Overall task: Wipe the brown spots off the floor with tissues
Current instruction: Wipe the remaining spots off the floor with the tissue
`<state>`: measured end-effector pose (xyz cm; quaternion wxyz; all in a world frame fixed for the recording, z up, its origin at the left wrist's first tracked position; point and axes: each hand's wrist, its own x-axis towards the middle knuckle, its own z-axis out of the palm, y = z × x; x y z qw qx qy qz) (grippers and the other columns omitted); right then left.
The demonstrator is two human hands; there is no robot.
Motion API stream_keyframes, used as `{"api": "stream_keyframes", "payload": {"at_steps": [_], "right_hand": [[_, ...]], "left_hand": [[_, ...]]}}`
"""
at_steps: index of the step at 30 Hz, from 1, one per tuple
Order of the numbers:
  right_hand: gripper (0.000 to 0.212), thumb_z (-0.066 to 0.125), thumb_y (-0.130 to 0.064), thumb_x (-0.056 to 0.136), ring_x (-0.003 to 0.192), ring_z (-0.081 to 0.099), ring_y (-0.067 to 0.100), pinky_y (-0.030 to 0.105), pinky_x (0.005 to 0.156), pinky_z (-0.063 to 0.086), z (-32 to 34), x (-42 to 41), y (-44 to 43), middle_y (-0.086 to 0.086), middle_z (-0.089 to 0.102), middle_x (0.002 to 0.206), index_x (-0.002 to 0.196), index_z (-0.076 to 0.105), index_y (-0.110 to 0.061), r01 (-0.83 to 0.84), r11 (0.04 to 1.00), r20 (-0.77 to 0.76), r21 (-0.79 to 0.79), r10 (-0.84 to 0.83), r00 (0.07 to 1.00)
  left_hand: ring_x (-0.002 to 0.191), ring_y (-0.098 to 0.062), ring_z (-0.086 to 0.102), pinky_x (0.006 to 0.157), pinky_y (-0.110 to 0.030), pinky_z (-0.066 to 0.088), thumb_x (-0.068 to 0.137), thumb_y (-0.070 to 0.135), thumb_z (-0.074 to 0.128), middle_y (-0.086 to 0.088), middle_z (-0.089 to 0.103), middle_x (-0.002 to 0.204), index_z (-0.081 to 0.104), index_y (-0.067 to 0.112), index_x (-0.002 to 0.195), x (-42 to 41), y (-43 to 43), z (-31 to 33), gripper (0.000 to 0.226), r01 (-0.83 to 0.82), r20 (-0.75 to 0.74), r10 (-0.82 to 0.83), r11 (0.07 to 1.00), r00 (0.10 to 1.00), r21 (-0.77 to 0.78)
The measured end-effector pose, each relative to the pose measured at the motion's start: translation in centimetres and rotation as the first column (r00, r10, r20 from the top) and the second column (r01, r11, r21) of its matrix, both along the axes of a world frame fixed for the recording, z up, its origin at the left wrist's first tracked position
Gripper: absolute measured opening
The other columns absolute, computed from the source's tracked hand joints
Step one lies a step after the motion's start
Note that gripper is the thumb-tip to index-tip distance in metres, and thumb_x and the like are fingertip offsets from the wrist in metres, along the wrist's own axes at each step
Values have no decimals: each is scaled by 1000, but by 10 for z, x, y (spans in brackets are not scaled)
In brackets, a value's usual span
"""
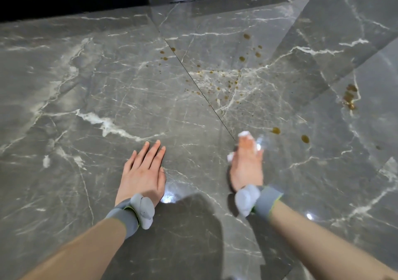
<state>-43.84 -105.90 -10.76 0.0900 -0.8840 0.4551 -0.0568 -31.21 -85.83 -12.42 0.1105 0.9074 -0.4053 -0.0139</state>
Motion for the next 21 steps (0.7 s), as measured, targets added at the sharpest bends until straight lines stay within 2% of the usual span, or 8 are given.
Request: {"api": "stream_keyframes", "payload": {"at_steps": [4,6,8,10,12,16,18,21], "right_hand": [[58,39,-16,90,141,16,23,40,115,17,-3,36,104,5,21,153,144,20,-12,-577,814,-24,63,579,815],[48,35,-22,90,136,32,17,39,113,25,-5,27,112,3,40,144,136,41,-11,-679,730,54,74,677,734],[50,30,-28,89,133,36,13,35,114,21,-4,14,84,-2,44,142,136,43,-15,-702,712,-43,19,702,711],[54,30,-25,89,138,28,17,36,116,12,-3,-5,37,-2,34,148,143,28,-17,-580,814,-34,9,580,814],[56,33,-18,91,139,23,22,39,115,7,-5,-30,-12,3,24,151,145,17,-15,-287,958,-43,21,288,957],[52,27,-20,97,143,5,23,46,116,1,-1,-62,-52,8,10,155,145,11,-8,153,986,-122,64,-144,982],[53,28,-19,96,143,5,24,47,116,1,-3,-47,-35,8,10,155,145,11,-8,192,979,-113,68,-184,976],[60,35,-15,89,140,18,25,44,115,11,-5,-11,32,8,21,152,145,14,-13,-74,997,-40,22,75,996]], "left_hand": [[130,-23,40,107,-36,19,85,26,30,-5,49,139,54,10,130,2,0,-3,53,5,-3,-5,1000,1000,8],[129,-23,41,107,-36,19,85,26,29,-5,49,139,55,11,129,3,0,-4,53,8,-9,-8,1000,1000,15],[130,-23,39,107,-36,18,85,26,30,-4,49,139,54,10,130,4,1,-3,53,6,-13,-6,1000,1000,6],[131,-23,38,108,-36,18,85,25,30,-4,48,140,53,10,131,2,0,-2,53,4,-11,-4,1000,1000,-8],[132,-23,39,108,-36,18,86,26,29,-3,48,141,52,10,131,1,1,-2,53,3,-16,-3,1000,1000,-13],[132,-23,39,109,-36,17,87,26,29,-3,47,141,51,10,133,1,1,-2,53,8,-19,-8,1000,1000,-18],[133,-23,38,109,-36,16,87,26,29,-3,46,142,48,11,135,1,1,-2,54,0,-28,-1,1000,1000,-28],[133,-22,38,110,-35,15,89,28,28,-4,45,143,44,10,137,1,2,-3,54,13,-48,-16,999,999,-47]]}}
